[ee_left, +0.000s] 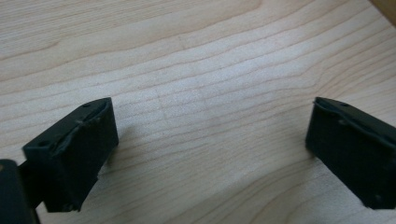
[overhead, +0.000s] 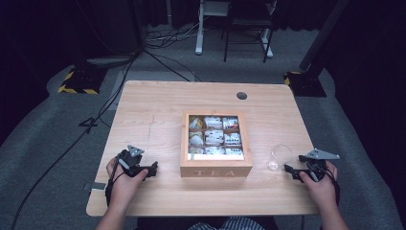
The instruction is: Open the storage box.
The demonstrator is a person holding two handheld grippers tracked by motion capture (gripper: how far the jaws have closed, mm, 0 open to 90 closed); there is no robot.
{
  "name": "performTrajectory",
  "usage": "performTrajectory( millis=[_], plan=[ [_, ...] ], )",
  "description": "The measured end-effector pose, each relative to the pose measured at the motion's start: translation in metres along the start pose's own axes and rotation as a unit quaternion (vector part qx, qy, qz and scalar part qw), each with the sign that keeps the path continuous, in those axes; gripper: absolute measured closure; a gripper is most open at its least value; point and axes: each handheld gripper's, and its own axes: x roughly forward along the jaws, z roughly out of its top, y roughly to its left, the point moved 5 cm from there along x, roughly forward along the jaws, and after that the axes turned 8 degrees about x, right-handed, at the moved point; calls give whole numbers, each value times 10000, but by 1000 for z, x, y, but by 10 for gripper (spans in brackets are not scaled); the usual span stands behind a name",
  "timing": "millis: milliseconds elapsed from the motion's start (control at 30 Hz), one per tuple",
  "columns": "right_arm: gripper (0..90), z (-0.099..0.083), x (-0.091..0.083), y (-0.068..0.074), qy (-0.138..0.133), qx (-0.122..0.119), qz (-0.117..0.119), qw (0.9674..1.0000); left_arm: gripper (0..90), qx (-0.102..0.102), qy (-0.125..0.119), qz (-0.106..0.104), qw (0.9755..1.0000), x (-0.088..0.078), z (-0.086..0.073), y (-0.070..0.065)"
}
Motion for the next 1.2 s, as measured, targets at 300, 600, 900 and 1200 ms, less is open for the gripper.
performTrajectory(
  millis=[300,600,900,1200],
  plan=[
    [183,0,0,0,7,-9,6,10000,247,351,-87,-230,9991,-22,12,-3],
    [183,0,0,0,6,-3,5,10000,256,429,-480,-371,9972,-54,33,-10],
    [183,0,0,0,5,-2,5,10000,256,585,-768,-443,9943,-73,45,-22],
    [183,0,0,0,8,-4,6,10000,254,1049,-1067,-790,9856,-87,60,-64]
  ],
)
